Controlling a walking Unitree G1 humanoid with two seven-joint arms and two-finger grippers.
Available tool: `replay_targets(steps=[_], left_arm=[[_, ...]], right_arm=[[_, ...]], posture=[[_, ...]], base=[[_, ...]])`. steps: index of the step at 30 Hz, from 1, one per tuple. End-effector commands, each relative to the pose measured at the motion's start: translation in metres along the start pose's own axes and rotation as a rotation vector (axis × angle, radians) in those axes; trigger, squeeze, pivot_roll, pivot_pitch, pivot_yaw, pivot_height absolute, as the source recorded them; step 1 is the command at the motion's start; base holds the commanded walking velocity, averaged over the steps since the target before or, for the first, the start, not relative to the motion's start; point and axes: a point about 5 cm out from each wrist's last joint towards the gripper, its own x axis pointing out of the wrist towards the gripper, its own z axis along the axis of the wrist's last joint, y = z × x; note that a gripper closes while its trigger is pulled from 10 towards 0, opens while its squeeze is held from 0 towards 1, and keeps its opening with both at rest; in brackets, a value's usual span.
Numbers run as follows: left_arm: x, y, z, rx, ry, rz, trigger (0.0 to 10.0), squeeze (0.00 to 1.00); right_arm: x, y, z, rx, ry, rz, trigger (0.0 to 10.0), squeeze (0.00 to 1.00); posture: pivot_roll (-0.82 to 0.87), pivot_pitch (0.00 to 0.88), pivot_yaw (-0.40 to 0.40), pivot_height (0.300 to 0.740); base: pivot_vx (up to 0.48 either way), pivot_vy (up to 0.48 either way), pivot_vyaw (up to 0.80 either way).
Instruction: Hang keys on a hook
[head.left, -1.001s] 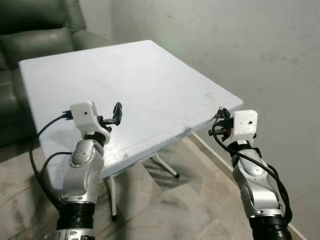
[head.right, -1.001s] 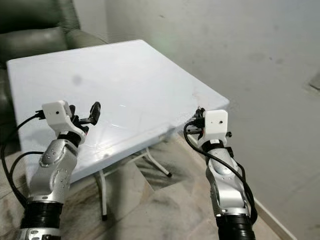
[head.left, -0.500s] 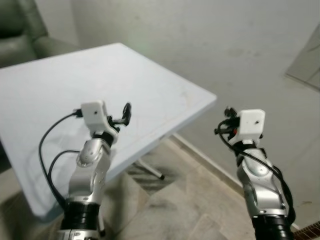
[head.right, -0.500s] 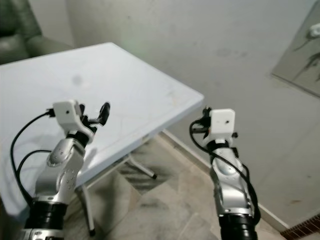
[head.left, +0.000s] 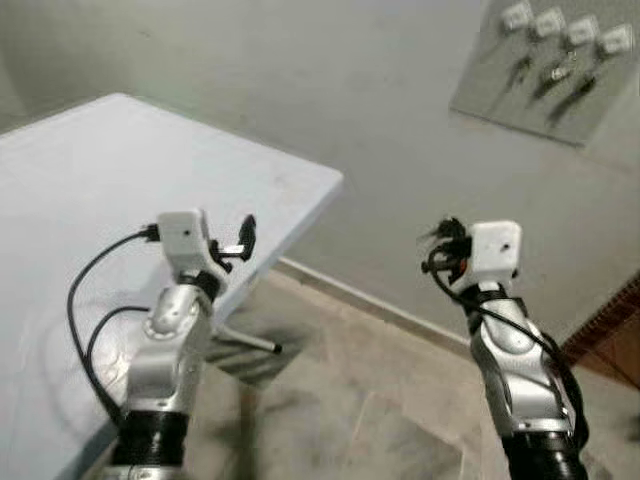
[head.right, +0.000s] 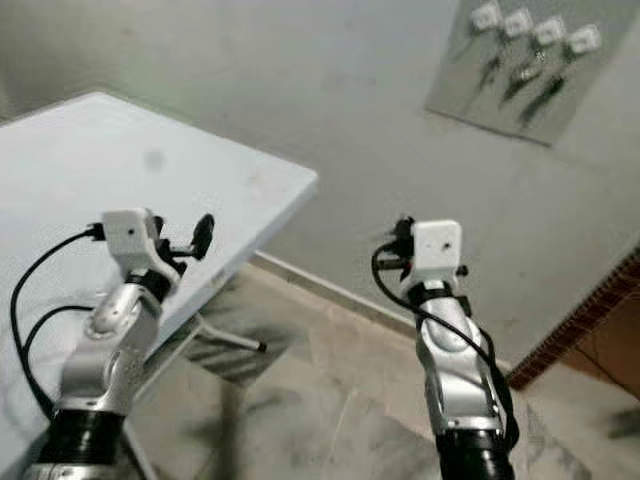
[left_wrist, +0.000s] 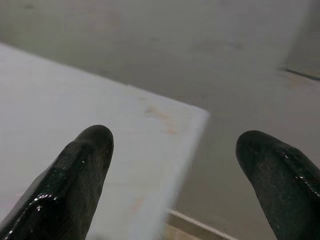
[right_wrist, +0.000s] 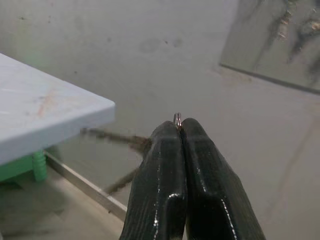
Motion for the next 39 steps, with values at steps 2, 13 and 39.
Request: replay_targets(steps=[2, 13, 39], left_arm=[[0.0, -0.015, -0.002, 0.02, 0.016, -0.084, 10.0, 0.0], [0.005, -0.022, 0.004, -0.064, 0.006, -0.08, 10.0, 0.0], [0.002, -0.02, 0.004, -0.157, 0.004, -0.045, 10.0, 0.0]], right_arm=[[0.001, -0.005, 0.004, -0.022, -0.017, 0.014, 10.0, 0.0], [0.0, 0.003, 0.01, 0.019, -0.064, 0.026, 10.0, 0.0], [-0.007, 0.008, 0.013, 0.062, -0.084, 0.031, 10.0, 0.0]], posture=[[0.0, 0.041, -0.021, 0.74], [0.0, 0.037, -0.016, 0.74], [0.0, 0.026, -0.025, 0.74]], base=[[0.0, 0.0, -0.77], [0.0, 0.0, -0.75], [0.251, 0.0, -0.02]])
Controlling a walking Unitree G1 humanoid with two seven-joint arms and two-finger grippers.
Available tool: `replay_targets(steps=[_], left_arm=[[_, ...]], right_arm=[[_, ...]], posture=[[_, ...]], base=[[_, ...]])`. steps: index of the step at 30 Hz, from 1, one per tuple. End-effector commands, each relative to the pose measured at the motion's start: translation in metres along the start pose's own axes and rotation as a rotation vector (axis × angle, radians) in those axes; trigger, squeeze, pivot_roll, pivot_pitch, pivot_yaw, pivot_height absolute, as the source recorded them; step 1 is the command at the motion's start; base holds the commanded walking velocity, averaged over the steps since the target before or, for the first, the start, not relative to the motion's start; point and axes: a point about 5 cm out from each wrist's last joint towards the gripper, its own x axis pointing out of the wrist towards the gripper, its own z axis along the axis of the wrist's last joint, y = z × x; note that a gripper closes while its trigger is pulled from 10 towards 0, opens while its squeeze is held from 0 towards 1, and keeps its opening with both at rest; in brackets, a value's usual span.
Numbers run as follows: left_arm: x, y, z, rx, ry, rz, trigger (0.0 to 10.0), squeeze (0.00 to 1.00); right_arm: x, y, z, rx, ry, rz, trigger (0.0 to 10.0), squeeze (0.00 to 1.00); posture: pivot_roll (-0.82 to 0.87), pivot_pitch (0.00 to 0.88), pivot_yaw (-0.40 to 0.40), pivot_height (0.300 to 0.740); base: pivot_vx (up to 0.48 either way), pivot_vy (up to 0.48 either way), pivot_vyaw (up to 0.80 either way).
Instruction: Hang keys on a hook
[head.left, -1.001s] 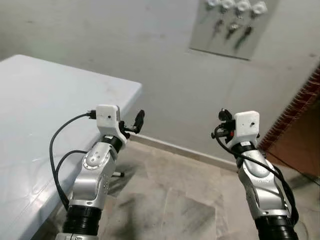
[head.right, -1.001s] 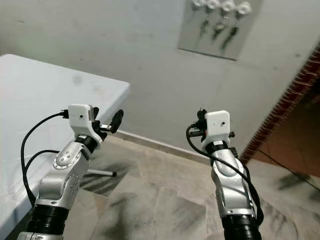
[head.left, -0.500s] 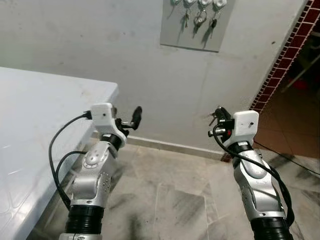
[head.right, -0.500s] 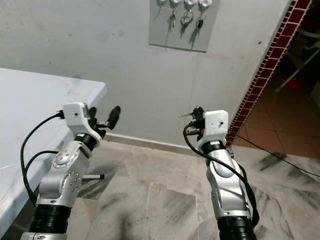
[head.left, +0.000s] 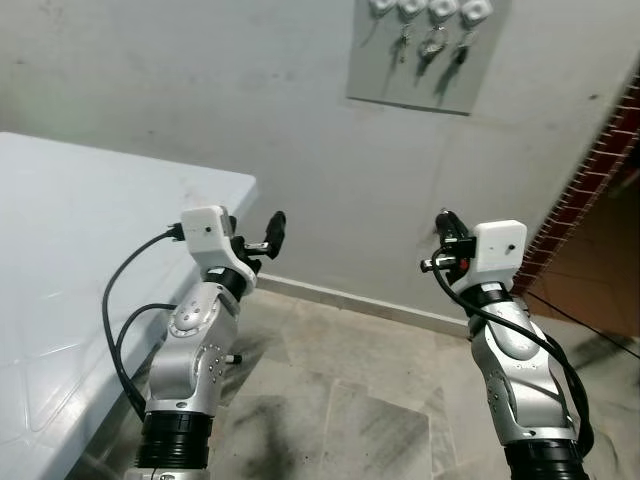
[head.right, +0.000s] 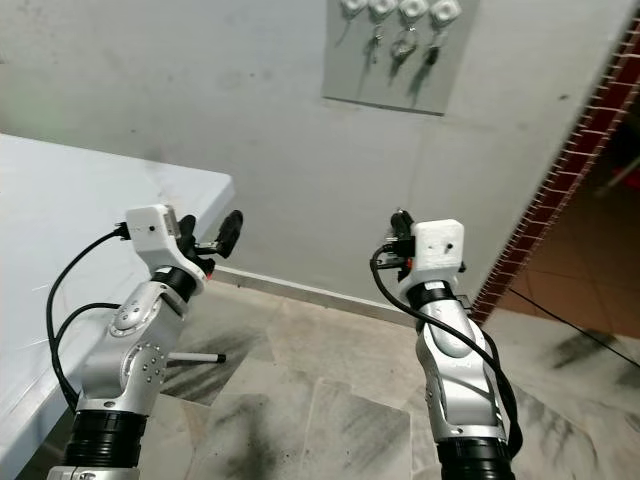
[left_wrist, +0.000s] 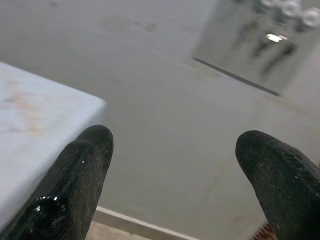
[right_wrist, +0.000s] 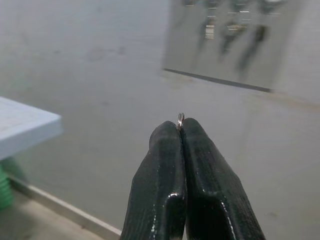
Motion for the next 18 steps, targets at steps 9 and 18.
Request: replay_targets(steps=[9, 18], left_arm=[[0.0002, 0.0037, 0.0063, 0.008, -0.012, 0.009, 10.0, 0.0], [0.0004, 0.0038, 0.0069, 0.013, -0.01, 0.004, 10.0, 0.0]], right_arm=[[0.0002, 0.0045, 0.0062, 0.01, -0.022, 0.019, 10.0, 0.0], [0.0004, 0.0056, 0.0064, 0.015, -0.023, 0.021, 10.0, 0.0]], posture=[[0.0, 0.018, -0.026, 0.74], [0.0, 0.013, -0.026, 0.74]], base=[[0.413, 0.0, 0.0], [0.413, 0.0, 0.0]])
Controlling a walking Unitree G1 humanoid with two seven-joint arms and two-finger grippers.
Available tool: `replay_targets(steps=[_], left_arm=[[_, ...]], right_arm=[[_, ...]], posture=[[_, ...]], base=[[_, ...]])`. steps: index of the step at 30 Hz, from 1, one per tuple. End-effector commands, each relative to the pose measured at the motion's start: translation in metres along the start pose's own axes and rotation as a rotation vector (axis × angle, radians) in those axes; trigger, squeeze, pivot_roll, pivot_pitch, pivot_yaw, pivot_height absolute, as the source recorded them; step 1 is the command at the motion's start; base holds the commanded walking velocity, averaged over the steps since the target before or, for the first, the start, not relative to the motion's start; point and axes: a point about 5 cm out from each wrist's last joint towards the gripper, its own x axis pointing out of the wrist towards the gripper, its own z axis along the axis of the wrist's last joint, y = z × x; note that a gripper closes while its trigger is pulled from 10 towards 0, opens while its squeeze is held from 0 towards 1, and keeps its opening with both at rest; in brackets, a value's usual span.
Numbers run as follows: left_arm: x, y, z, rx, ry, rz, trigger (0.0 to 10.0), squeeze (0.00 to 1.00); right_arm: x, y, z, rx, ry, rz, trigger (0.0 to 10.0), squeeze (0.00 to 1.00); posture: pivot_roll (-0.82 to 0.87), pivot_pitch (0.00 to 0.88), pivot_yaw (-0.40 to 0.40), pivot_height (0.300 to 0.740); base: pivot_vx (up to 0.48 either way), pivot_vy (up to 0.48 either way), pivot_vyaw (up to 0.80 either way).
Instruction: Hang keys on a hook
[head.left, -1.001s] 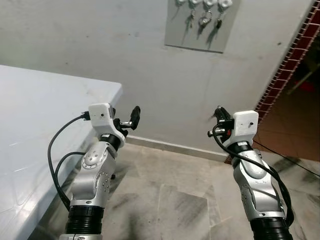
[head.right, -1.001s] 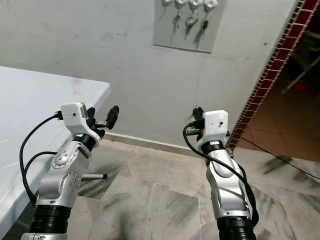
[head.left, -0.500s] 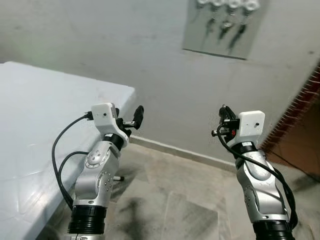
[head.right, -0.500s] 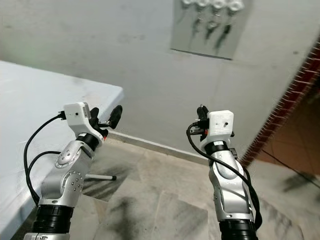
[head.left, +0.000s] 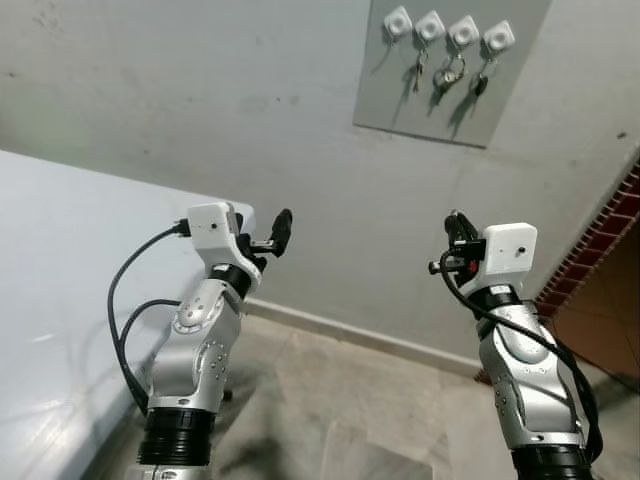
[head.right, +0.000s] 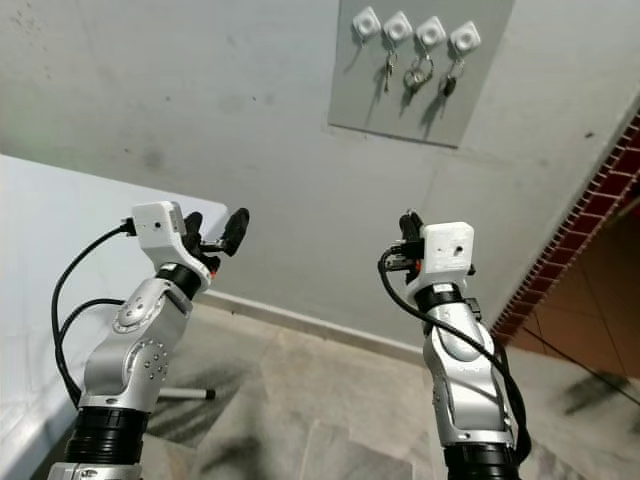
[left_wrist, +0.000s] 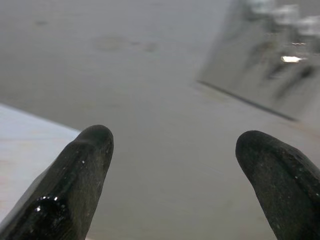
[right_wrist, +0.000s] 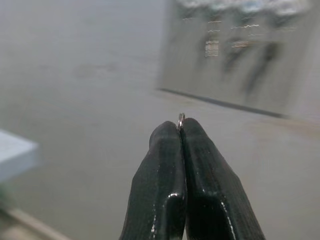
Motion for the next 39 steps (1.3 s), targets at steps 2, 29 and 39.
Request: replay_targets(steps=[2, 29, 39], left_arm=[[0.0021, -0.0072, 0.0029, -0.003, -0.008, -0.022, 10.0, 0.0], [0.0033, -0.0084, 0.0033, -0.014, -0.011, -0.021, 10.0, 0.0], [0.0039, -0.0092, 0.003, -0.015, -0.011, -0.02, 10.0, 0.0]], right_arm=[[0.0008, -0.0066, 0.005, -0.013, -0.014, -0.013, 10.0, 0.0], [0.0004, -0.0065, 0.0062, -0.015, -0.015, -0.004, 10.0, 0.0], [0.0008, -0.0067, 0.0067, -0.016, -0.015, 0.0, 10.0, 0.0]], posture=[[0.0, 0.015, -0.024, 0.74], [0.0, 0.024, -0.029, 0.74], [0.0, 0.027, -0.031, 0.74]], base=[[0.412, 0.0, 0.0], [0.412, 0.0, 0.0], [0.401, 0.0, 0.0]])
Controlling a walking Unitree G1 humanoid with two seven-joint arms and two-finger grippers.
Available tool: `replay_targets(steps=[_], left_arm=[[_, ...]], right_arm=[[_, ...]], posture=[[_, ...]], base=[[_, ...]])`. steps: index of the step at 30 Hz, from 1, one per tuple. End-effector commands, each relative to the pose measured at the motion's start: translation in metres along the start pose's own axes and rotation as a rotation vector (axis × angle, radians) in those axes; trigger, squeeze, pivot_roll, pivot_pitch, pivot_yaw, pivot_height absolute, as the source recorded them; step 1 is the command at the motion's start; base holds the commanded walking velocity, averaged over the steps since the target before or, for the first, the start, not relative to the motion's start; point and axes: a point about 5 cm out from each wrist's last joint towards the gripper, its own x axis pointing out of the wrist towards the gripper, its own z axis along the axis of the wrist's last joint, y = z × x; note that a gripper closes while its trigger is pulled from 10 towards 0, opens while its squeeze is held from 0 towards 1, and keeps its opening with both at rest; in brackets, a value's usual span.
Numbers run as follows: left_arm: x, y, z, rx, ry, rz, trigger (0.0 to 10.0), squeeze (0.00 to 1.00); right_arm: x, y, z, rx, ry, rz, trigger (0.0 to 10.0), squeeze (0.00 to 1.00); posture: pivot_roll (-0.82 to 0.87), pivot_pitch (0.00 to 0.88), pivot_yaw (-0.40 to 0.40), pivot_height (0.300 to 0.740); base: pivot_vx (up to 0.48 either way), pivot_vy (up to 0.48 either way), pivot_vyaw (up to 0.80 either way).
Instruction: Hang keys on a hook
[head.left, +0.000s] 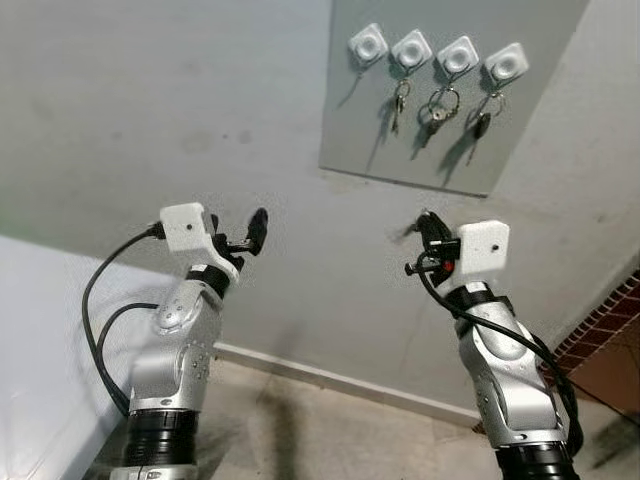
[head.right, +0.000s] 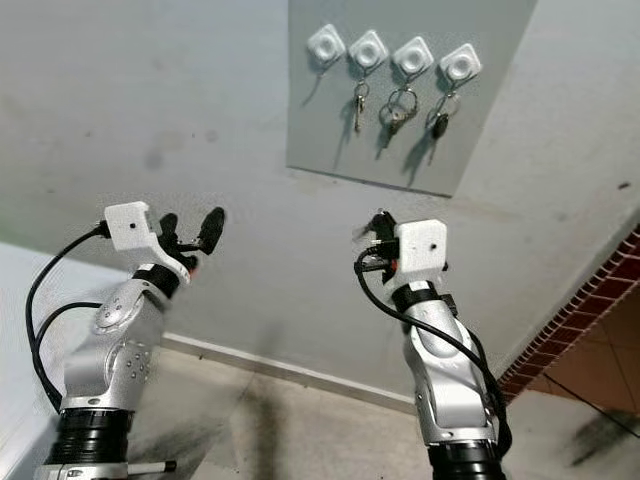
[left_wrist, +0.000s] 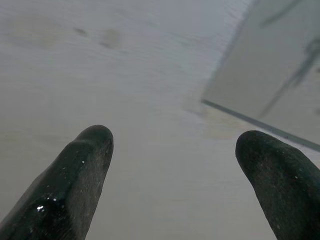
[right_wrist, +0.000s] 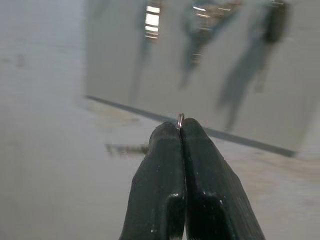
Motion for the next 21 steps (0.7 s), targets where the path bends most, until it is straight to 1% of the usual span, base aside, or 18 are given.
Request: replay_targets(steps=[1, 13, 16, 21], left_arm=[[0.0027, -0.009, 0.0007, -0.003, -0.001, -0.025, 10.0, 0.0], [0.0034, -0.0088, 0.001, -0.001, -0.001, -0.012, 10.0, 0.0], [0.0035, -0.0086, 0.0012, 0.006, -0.002, 0.0, 10.0, 0.0], [0.0035, -0.011, 0.0009, 0.014, -0.004, -0.012, 10.0, 0.0]], right_arm=[[-0.0007, -0.0081, 0.0048, -0.01, -0.015, -0.027, 10.0, 0.0], [-0.0004, -0.0068, 0.0047, -0.012, -0.015, -0.015, 10.0, 0.0], [-0.0002, -0.007, 0.0048, -0.013, -0.015, -0.013, 10.0, 0.0], [0.0007, -0.0061, 0.0049, -0.017, -0.014, 0.004, 10.0, 0.0]], posture=[[0.0, 0.025, -0.031, 0.74], [0.0, 0.028, -0.034, 0.74], [0.0, 0.028, -0.034, 0.74], [0.01, 0.029, -0.034, 0.74]], base=[[0.401, 0.0, 0.0], [0.386, 0.0, 0.0], [0.0, 0.0, 0.0], [0.0, 0.0, 0.0]])
